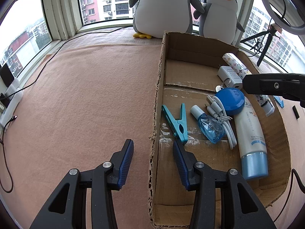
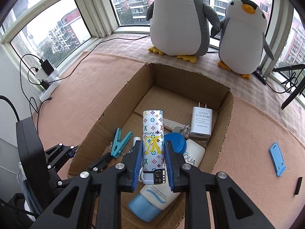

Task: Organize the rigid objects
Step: 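Carry the lighter with the right tool over the box, then open the right tool to release the lighter into the box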

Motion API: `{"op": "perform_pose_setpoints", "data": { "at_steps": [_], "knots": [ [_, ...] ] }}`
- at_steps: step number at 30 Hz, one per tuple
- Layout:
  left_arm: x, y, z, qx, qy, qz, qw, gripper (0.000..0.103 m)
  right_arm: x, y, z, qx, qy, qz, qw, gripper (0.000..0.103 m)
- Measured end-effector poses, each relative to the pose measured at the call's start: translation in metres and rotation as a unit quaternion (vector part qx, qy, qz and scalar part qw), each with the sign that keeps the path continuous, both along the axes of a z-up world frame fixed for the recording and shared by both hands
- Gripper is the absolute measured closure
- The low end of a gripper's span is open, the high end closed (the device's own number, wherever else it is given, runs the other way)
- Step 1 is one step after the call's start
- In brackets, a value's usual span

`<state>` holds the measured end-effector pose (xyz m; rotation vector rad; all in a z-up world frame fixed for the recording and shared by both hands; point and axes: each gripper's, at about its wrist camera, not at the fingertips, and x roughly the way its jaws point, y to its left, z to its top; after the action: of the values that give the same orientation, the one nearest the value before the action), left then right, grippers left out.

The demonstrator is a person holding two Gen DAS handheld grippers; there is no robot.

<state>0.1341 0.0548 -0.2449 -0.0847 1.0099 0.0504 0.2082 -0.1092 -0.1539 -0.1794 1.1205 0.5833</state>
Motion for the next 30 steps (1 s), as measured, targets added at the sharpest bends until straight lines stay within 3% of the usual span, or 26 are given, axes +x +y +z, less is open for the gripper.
{"op": "perform_pose_setpoints", "data": {
  "at_steps": [10,15,19,22,30],
  "knots": [
    [0.002,-0.001,0.000,0.000,0.000,0.000,1.0000,0.056,0.011,0.003,-0.009,-0.010,0.004,-0.004,1.000,0.080],
    [0.004,-0.003,0.000,0.002,-0.001,0.000,1.0000,0.056,0.012,0.001,-0.005,-0.003,0.001,-0.006,1.000,0.062],
    [0.004,-0.003,0.000,0.001,-0.001,0.000,1.0000,0.056,0.012,-0.001,-0.002,0.001,-0.003,-0.007,1.000,0.061],
    [0.004,-0.003,-0.001,0.001,-0.001,0.000,1.0000,0.056,0.012,-0.004,0.000,0.003,-0.005,-0.007,1.000,0.053],
    [0.004,-0.003,-0.001,0.001,-0.001,0.000,1.0000,0.056,0.014,-0.015,0.004,0.005,-0.008,-0.016,1.000,0.051]
  ]
}}
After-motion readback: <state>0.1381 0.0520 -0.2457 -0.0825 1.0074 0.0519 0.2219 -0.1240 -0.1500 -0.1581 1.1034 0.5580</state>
